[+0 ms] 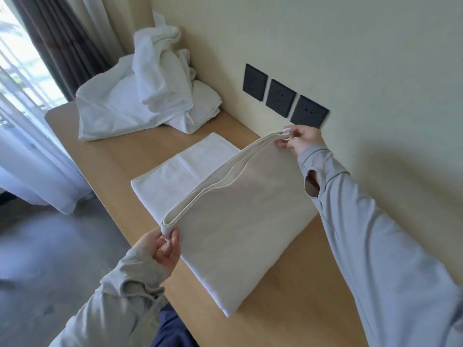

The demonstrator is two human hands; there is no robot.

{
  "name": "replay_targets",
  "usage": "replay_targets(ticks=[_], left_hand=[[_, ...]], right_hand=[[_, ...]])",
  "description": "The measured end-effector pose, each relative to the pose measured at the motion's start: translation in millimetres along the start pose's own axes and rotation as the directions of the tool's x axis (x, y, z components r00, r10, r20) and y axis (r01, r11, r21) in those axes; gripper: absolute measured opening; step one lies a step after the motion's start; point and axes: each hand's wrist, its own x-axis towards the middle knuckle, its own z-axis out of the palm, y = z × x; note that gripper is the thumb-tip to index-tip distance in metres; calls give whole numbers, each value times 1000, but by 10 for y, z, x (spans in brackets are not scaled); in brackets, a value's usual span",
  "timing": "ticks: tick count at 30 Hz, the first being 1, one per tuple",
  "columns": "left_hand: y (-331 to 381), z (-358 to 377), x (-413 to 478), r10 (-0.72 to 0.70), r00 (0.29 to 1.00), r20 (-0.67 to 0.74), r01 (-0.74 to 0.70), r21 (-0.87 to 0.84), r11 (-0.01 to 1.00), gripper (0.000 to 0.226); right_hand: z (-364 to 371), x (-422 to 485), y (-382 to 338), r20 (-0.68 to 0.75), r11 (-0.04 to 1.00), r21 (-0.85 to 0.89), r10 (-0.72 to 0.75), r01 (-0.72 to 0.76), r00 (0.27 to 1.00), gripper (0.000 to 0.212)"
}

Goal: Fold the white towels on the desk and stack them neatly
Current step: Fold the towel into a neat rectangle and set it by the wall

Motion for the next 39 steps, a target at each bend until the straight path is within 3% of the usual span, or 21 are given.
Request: replay_targets(ticks=[7,13,15,16,17,18,20,23,26,28,31,34,39], left_hand=[[1224,103,767,-75,997,-15,74,-31,997,7],[1665,120,1543,-137,986,-93,123,-145,982,23],[1664,59,1697,-74,977,-202,81,30,996,31],[1660,21,1751,35,965,-259,20,208,978,37],[1658,-11,1796,205,937,-283,-68,428,901,43],[1664,-42,1836,397,886,-238,-167,636,753,47],[1729,-47,1875,621,784,24,-344,849,401,40],[1814,38,1949,656,690,307,-467,881,78,32],[1869,74,2037,621,626,471,-512,849,-128,32],[1899,52,2060,592,591,548,-554,809,-196,30],[1932,13,2087,571,563,597,-603,769,-210,29],[2008,-13,2121,533,595,601,-595,776,-211,27],[2168,-56,2175,435,610,663,-594,745,-303,23]], right_hand=[[1355,999,279,-25,966,-224,125,-127,992,26],[2165,1477,995,-34,910,-326,260,-257,965,16],[2222,1584,1122,-46,884,-394,253,-250,966,19],[2218,1632,1159,-41,876,-411,258,-251,965,21],[2201,1674,1178,-28,872,-420,266,-253,964,24],[2173,1707,1182,-7,861,-449,266,-241,964,26],[2110,1759,1157,58,794,-587,236,-158,970,25],[2028,1758,1103,168,708,-705,222,-40,960,27],[1989,1686,1108,197,618,-783,149,64,969,20],[1996,1625,1131,219,602,-787,70,134,973,15],[2005,1565,1122,239,553,-809,-2,200,971,16],[2022,1559,1069,270,480,-844,-2,238,963,21],[2138,1631,990,276,347,-901,1,259,961,25]])
